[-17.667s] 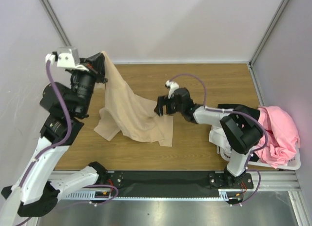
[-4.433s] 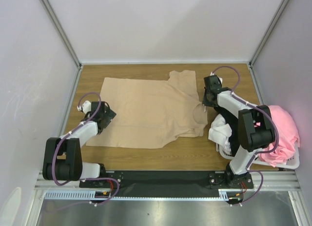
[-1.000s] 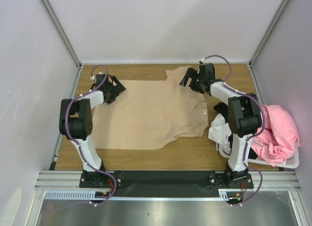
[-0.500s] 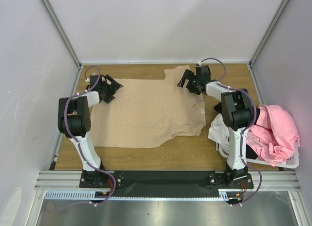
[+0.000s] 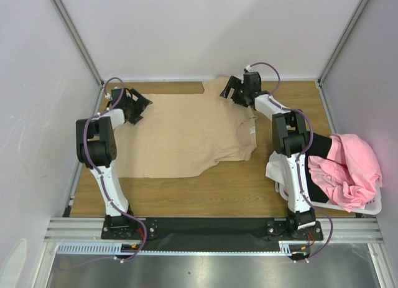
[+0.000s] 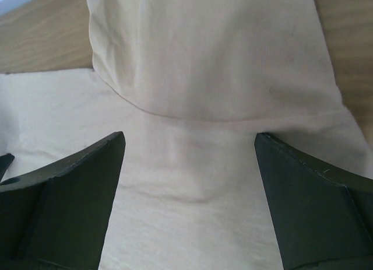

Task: Fold and stack the t-shirts
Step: Flatten the tshirt out

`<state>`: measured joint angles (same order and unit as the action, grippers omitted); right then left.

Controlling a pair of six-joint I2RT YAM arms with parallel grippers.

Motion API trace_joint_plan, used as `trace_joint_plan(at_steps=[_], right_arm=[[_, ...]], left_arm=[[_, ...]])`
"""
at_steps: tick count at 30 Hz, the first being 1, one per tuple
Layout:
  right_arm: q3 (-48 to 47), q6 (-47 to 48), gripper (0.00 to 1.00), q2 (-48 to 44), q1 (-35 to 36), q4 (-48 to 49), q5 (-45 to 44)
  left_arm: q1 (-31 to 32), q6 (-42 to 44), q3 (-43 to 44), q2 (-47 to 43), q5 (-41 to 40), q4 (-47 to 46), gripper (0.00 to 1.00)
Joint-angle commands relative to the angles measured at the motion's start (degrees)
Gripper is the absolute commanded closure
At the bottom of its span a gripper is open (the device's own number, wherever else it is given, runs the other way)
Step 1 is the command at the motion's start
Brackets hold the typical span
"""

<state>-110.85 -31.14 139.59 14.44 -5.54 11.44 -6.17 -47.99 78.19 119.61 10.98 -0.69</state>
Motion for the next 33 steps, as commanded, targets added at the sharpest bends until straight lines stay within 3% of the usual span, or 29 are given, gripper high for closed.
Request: trace_joint_plan(at_steps=[1,6,10,15,20,28,33], right_arm=[[-5.0,2.2,0.0,2.4,0.0,-3.4,1.1],[-7.2,5.2,0.0,-2.6,-0.1,-5.4,3.5],[-2.5,7.6,0.0,-15.3,0.2,-6.3,4.0],[12.7,7.6,0.0,-32.0,0.6,-4.3,1.7],[31.5,7.7,0.0,-47.2,1.9,-6.3,-3.4],[49.3,4.6,0.01,-56.7,4.6,-9.7,-9.9],[55.8,2.2,0.06,-56.4,5.4,-5.9,-12.5]], left_arm=[[-1.1,2.3,1.0,0.0,-0.7,2.5,0.02],[-0.4,7.3,-0.2,-7.8,-0.5,1.7,0.02],[3.1,12.6,-1.8,-17.4,-4.6,3.9,0.01],[13.7,18.5,-5.0,-29.9,-13.4,6.9,0.0],[25.0,19.4,-14.9,-38.8,-16.8,6.7,0.0],[33.8,16.5,-32.8,-52.4,-19.7,8.1,0.0],[34.7,13.2,-38.2,-53.3,-27.9,11.1,0.0]])
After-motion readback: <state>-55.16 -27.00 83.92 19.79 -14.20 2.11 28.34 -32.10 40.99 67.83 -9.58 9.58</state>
